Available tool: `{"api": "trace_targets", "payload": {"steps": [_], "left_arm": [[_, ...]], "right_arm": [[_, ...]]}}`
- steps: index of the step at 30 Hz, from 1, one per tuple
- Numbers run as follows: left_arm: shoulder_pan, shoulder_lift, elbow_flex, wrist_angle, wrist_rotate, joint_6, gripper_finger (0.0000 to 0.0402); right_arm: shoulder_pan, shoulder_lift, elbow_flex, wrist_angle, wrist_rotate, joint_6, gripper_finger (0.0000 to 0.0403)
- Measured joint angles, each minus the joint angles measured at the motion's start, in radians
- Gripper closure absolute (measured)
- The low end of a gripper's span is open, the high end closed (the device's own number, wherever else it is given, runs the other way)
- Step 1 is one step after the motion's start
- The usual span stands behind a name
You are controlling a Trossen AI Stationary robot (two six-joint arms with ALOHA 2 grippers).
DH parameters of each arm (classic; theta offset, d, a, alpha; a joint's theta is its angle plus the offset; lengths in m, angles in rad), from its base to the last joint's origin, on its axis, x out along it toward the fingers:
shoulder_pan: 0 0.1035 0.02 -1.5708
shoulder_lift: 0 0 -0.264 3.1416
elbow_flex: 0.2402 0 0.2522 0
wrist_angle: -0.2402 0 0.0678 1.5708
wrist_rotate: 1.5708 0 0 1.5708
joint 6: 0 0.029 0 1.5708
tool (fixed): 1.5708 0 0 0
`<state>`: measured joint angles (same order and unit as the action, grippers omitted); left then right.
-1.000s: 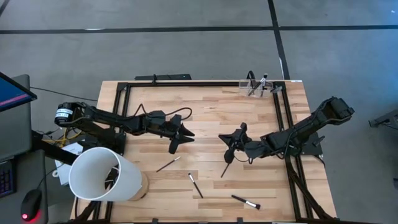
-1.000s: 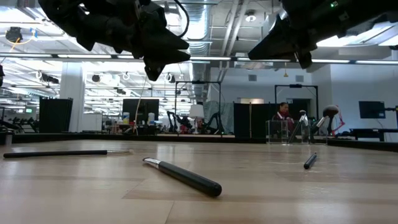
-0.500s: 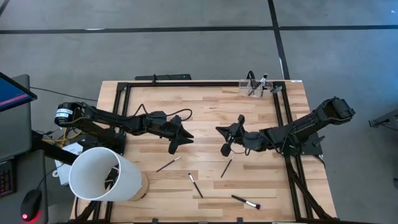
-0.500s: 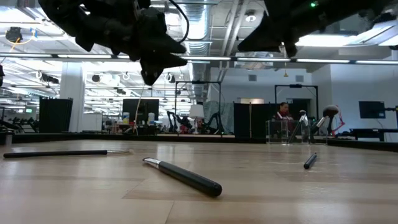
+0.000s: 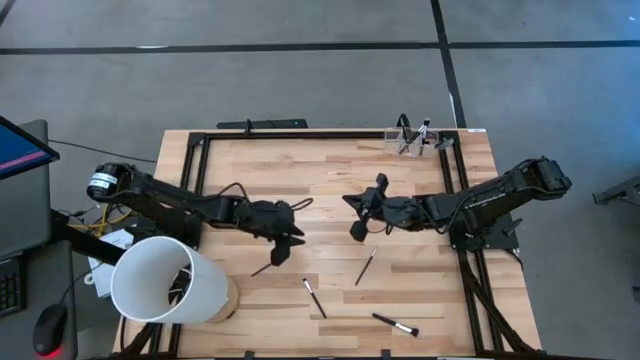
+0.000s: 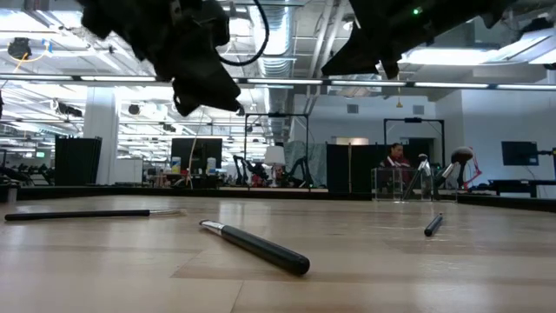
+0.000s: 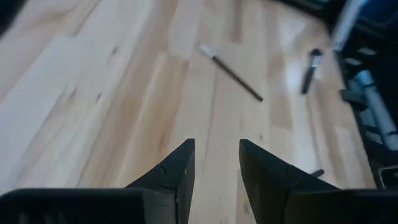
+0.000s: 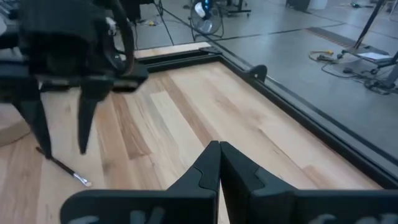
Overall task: Put items in baskets/containers
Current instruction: Put the black eyeshadow brush into the middle section of the transparent organizer
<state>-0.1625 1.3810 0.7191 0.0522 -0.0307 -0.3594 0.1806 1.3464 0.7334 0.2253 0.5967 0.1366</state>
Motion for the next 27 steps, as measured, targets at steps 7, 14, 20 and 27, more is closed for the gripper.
{"api": "trace_targets", "payload": {"steps": [7,14,20,27], "left_arm": [[-0.009,0.014,0.111,-0.328,-0.029,-0.101,0.0279],[-0.067,0.098,0.102,-0.376,-0.020,-0.178,0.0279],[-0.103,0.200,0.112,-0.448,0.065,-0.241,0.0279],[-0.123,0.268,0.166,-0.561,0.038,-0.262,0.0279]], "right_arm": [[0.000,0.000,0.000,-0.002,-0.030,-0.017,0.0403],[0.023,0.000,0.000,-0.016,-0.046,-0.016,0.0403],[0.052,0.000,0.000,-0.015,-0.048,-0.006,0.0403],[0.068,0.000,0.000,0.000,-0.048,0.004,0.0403]]}}
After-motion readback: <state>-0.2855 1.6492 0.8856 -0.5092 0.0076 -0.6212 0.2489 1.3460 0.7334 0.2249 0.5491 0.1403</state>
